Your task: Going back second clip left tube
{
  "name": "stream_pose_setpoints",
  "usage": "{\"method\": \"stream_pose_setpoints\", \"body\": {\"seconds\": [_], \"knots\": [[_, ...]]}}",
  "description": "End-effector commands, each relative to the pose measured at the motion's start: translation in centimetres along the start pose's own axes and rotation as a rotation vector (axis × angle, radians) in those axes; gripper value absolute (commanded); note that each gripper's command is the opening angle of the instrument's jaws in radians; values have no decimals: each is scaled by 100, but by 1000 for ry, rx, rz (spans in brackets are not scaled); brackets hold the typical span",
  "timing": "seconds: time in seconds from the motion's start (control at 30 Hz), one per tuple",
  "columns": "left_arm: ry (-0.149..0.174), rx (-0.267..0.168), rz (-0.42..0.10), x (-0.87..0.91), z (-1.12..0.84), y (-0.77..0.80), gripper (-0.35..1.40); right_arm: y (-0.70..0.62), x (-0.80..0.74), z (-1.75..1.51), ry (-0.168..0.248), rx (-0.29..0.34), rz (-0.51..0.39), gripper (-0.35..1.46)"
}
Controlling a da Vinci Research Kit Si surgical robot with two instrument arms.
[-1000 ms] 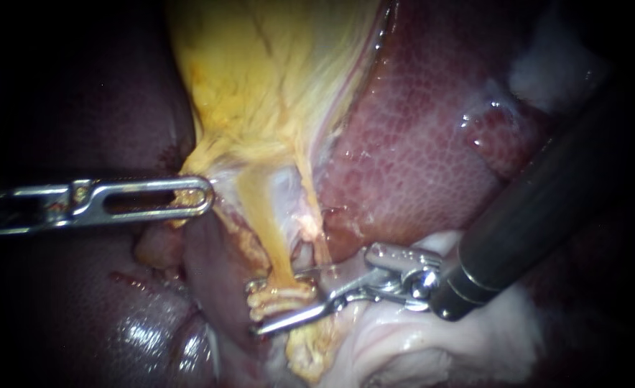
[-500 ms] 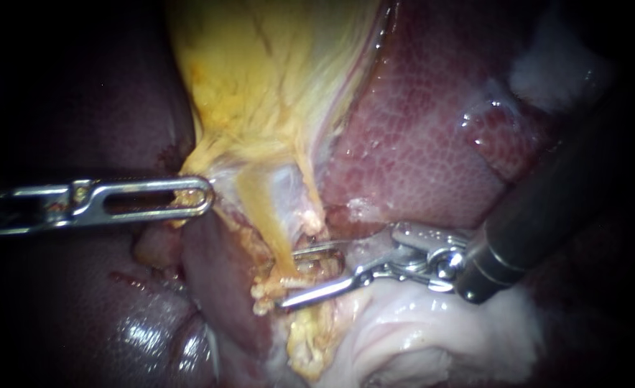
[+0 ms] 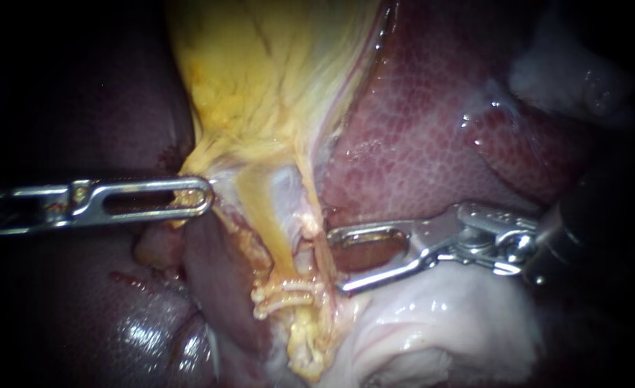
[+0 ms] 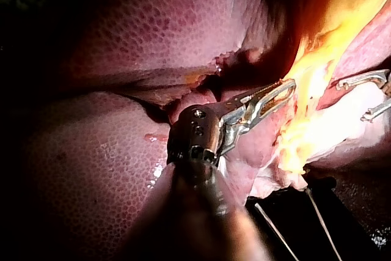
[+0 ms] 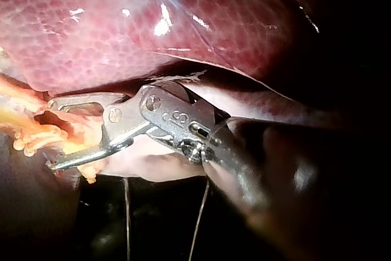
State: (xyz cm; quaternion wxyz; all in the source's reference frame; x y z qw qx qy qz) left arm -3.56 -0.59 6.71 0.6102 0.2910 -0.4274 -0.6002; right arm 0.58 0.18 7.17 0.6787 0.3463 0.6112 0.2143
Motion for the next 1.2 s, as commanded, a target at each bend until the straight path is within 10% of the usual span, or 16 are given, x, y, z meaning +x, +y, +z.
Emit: {"method": "stream_pose_setpoints", "body": {"seconds": [0.03,0.27,0.73,1.2], "knots": [[-1,-1,0,1,1,0,-35,-3,6,-5,3,-5,-10,60],[-4,0,7,14,17,5,-35,-22,32,-33,1,-13,-30,60],[48,-6,9,44,98,20,-35,-25,32,-31,-2,-6,-33,60],[55,-3,11,46,103,18,-35,-29,34,-30,-2,-6,-33,60]]}}
